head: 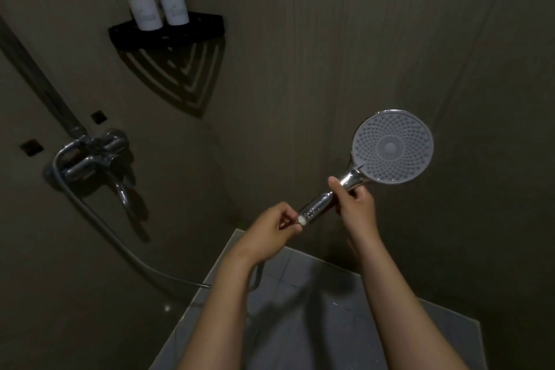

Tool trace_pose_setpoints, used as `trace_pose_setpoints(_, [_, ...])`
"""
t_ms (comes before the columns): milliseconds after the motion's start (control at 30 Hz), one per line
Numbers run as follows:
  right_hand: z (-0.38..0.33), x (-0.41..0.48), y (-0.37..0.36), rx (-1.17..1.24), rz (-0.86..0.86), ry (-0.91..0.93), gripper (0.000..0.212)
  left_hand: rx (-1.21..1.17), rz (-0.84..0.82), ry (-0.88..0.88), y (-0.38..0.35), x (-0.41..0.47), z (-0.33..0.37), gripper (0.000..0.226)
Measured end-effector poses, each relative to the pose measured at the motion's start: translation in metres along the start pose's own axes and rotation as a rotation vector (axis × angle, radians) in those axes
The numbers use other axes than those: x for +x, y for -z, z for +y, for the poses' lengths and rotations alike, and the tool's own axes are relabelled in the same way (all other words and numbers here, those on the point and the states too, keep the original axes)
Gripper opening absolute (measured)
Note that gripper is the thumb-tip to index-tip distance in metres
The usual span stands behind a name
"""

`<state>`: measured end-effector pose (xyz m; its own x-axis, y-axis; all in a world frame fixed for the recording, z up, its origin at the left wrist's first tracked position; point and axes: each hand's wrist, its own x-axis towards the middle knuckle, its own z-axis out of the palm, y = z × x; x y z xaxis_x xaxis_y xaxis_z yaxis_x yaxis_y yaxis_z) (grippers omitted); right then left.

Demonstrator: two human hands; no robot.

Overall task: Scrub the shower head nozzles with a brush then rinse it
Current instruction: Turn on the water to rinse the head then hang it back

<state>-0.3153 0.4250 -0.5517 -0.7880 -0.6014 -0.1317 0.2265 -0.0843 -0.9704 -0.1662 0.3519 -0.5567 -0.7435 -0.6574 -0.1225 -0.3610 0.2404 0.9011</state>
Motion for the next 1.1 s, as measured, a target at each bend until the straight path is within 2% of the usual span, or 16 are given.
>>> trace_pose_setpoints(133, [-0.001, -0.002, -0.002, 0.022, 0.012, -0.007, 0.013, 0.02, 0.095, -0.056, -0.002, -0.004, 0.001, 0.017])
trace_pose_setpoints(400, [0.003, -0.009, -0.008, 0.06, 0.044, 0.0, 0.026, 0.161, 0.215, -0.134, -0.002, -0.011, 0.008, 0.025])
trace_pose_setpoints(600, [0.008, -0.011, -0.007, 0.038, 0.119, 0.047, 0.02, 0.087, 0.185, -0.059, -0.005, -0.009, 0.004, 0.006])
trace_pose_setpoints(700, [0.007, -0.01, -0.007, 0.018, 0.119, 0.05, 0.019, 0.019, 0.153, -0.065, -0.002, -0.009, 0.001, 0.019])
trace_pose_setpoints(900, [0.008, -0.011, -0.008, 0.015, 0.113, 0.053, 0.015, 0.049, 0.219, -0.156, 0.0, -0.014, 0.007, 0.026])
trace_pose_setpoints(1000, [0.01, -0.011, -0.008, 0.002, 0.124, 0.052, 0.016, 0.074, 0.249, -0.127, 0.001, -0.014, 0.009, 0.028])
trace_pose_setpoints(1100, [0.012, -0.011, -0.007, -0.013, 0.109, 0.027, 0.019, 0.151, 0.195, -0.035, 0.0, -0.014, 0.008, 0.026])
